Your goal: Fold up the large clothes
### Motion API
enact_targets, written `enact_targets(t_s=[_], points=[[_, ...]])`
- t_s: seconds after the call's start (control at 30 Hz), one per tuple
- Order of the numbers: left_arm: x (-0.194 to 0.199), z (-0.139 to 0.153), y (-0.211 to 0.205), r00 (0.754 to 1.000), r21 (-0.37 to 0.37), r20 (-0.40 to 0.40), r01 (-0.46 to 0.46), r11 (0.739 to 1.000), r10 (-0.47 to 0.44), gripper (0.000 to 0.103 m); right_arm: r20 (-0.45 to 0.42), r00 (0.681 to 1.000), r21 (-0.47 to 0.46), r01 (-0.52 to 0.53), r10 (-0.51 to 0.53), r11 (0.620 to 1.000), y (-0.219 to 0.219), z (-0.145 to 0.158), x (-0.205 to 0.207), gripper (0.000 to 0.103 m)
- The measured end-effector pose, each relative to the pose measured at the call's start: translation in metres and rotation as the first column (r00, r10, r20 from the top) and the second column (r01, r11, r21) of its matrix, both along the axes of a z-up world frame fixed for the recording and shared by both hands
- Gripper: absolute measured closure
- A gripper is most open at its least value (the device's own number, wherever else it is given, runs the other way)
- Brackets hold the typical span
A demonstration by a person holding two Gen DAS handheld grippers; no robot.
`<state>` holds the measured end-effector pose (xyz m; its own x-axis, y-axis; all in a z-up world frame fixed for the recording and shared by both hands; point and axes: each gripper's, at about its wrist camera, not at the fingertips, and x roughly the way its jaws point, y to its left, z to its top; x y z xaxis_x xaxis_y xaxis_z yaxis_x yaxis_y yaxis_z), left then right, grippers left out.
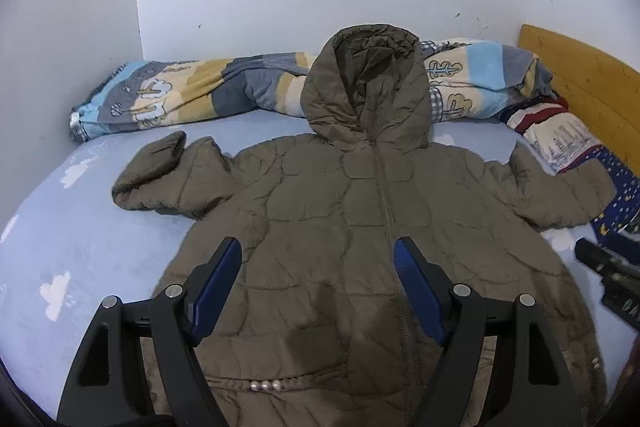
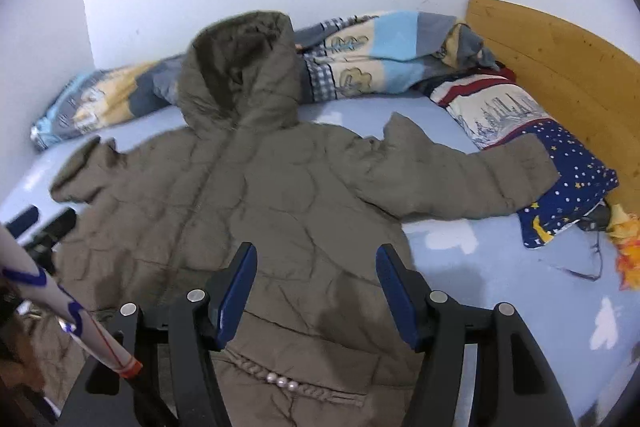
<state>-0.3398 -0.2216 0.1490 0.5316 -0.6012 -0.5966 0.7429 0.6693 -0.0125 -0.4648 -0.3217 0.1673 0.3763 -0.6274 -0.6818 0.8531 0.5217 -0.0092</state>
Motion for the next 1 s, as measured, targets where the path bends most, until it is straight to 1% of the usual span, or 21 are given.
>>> enact_targets(t_s=[0.07,0.2,0.27,0.37,0.63,1.0], points=[[-0.002,0.002,0.0,1.0,-0.005,0.008,0.001,1.0,-0.001,0.025,-0.01,1.0,-0.012,0.0,0.0,1.0,0.0,-0.002,0.0,0.037],[-0.01,0.001,-0.004,0.999,-0.004,0.052,0.009,1.0,-0.009,0.025,-0.066,0.998,-0.066,-0.001,-0.003,0.998,0.004,-0.006,0.003,0.037],[-0.011,0.0,-0.005,0.998,0.0,0.054,0.012,1.0,-0.012,0.025,-0.074,0.997,-0.062,-0.006,0.001,0.998,0.004,-0.008,0.001,0.037],[-0.011,-0.003,-0.008,0.999,0.005,0.05,0.01,1.0,-0.01,0.025,-0.09,0.996,-0.074,0.013,-0.019,0.997,0.001,-0.01,-0.006,0.036],[-0.014,-0.009,-0.015,0.996,0.039,0.079,0.031,0.999,-0.034,0.025,-0.075,0.996,-0.067,0.051,-0.056,0.996,-0.007,-0.009,-0.018,0.036],[-0.01,-0.017,-0.021,0.996,0.071,0.073,0.047,0.996,-0.053,0.025,-0.094,0.992,-0.066,0.076,-0.082,0.995,-0.017,-0.016,-0.019,0.035]])
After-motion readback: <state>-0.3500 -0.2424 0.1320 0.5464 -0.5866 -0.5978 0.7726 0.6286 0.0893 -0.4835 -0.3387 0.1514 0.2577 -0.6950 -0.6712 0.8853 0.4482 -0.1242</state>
